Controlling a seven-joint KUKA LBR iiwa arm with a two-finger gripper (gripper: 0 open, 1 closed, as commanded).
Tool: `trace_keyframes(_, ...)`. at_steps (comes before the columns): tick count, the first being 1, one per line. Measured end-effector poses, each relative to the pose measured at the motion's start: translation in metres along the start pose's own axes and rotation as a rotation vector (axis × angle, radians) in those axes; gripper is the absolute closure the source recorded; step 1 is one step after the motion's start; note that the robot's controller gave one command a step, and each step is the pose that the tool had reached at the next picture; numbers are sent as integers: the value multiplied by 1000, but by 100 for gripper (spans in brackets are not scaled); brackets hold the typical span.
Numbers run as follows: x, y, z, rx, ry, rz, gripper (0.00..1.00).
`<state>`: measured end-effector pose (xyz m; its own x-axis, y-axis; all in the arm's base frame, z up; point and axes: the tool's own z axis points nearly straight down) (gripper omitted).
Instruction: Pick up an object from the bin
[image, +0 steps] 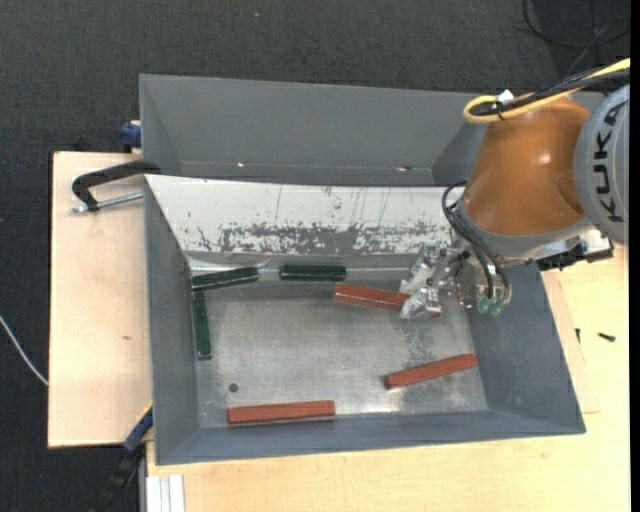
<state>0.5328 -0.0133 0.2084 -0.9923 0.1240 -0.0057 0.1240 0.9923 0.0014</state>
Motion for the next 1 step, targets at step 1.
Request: trace_keyframes(1, 0, 0, 0, 0, 1, 0, 100)
